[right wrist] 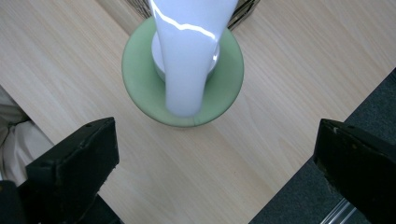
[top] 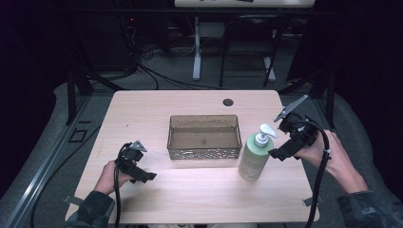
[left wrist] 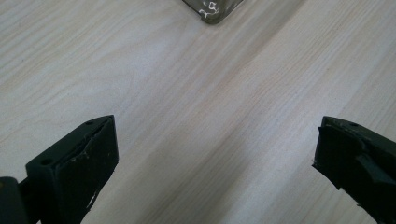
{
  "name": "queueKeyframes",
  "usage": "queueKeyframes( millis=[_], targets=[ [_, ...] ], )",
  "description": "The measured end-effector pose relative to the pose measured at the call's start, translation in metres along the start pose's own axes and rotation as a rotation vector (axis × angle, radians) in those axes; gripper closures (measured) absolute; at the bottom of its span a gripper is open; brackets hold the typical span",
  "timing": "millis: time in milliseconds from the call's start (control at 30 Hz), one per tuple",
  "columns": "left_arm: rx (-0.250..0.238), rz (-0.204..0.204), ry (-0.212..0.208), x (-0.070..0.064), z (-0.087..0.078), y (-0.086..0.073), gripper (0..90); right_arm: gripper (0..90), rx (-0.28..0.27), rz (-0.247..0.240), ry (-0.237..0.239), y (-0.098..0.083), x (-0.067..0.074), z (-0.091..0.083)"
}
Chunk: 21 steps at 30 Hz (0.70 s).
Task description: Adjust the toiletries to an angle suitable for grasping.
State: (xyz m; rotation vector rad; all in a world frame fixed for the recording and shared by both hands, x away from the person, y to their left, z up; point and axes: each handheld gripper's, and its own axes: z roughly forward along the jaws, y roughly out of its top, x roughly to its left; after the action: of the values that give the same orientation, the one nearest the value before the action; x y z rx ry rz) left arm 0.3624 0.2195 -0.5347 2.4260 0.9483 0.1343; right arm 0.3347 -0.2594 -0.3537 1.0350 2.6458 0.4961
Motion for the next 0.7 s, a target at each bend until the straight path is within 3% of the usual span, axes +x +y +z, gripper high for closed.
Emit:
queueKeyframes(
  millis=[267,700],
  targets=[
    [0.004,0.002,-0.001,0.0,0.001,0.0,0.0,1.5,0.023,-0.036,-0.019,0.021,-0.002,-0.009],
    [-0.002,0.001,-0.006,0.0,0.0,0.0,0.0,8.9,0.066,-0.094,-0.032,0.046,0.003,-0.008]
  ],
)
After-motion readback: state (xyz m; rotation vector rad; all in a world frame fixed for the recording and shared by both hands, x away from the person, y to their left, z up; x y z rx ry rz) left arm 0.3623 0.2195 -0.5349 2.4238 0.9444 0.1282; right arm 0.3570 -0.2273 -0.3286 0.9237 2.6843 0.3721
